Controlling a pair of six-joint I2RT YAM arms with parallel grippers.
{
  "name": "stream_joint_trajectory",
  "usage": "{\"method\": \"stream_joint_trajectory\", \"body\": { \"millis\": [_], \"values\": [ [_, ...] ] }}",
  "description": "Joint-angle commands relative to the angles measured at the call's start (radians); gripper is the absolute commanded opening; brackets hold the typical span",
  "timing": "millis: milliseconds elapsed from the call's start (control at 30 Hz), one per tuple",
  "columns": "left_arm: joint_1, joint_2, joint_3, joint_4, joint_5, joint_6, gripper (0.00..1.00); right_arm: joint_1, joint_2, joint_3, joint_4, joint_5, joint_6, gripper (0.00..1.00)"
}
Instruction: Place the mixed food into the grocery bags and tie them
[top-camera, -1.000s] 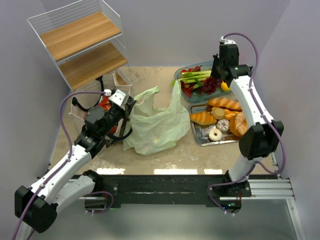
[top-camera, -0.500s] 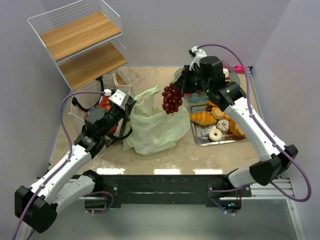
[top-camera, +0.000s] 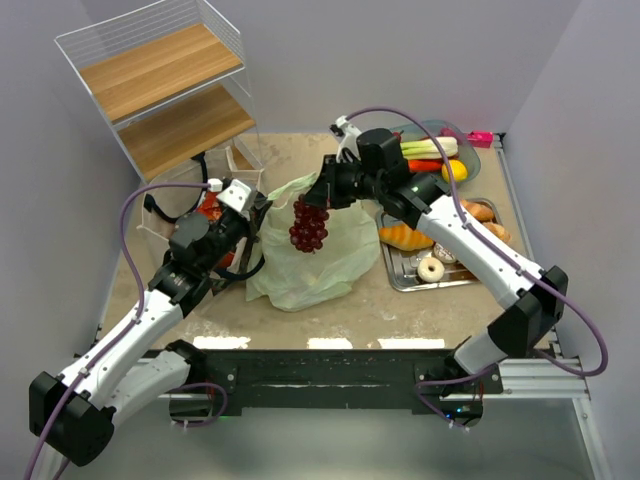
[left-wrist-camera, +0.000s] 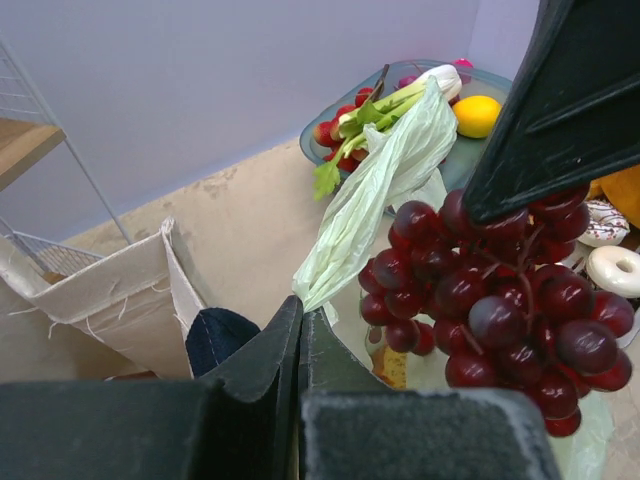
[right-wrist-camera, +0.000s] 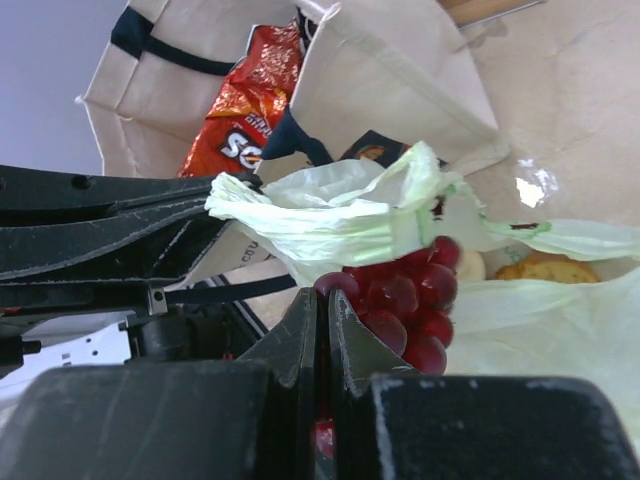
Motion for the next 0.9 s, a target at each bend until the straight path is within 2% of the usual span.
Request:
{"method": "stream_joint_trajectory", "body": {
  "millis": [0,267,500,633,867],
  "values": [
    [-0.005,-0.012,0.007,0.039,0.003,0.004,0.0,0.018,0.013,0.019,0.117,-0.062,0.046,0.0],
    [-0.005,-0.015,0.004,0.045,0.021,0.003,0.0,0.018,0.087,0.047,0.253,0.003,0.11,0.0],
    [-0.005,-0.023,0.003,0.044,0.017,0.006,0.0,0.015,0.145,0.091,0.25,0.159,0.112,0.0],
    [-0.005,-0.026,0.003,0.044,0.018,0.007,0.0,0.013,0.17,0.07,0.31,0.19,0.158,0.0],
    [-0.005,-0.032,0.003,0.042,0.018,0.006,0.0,-0.003,0.234,0.133,0.33,0.228,0.189,0.0]
  ]
}}
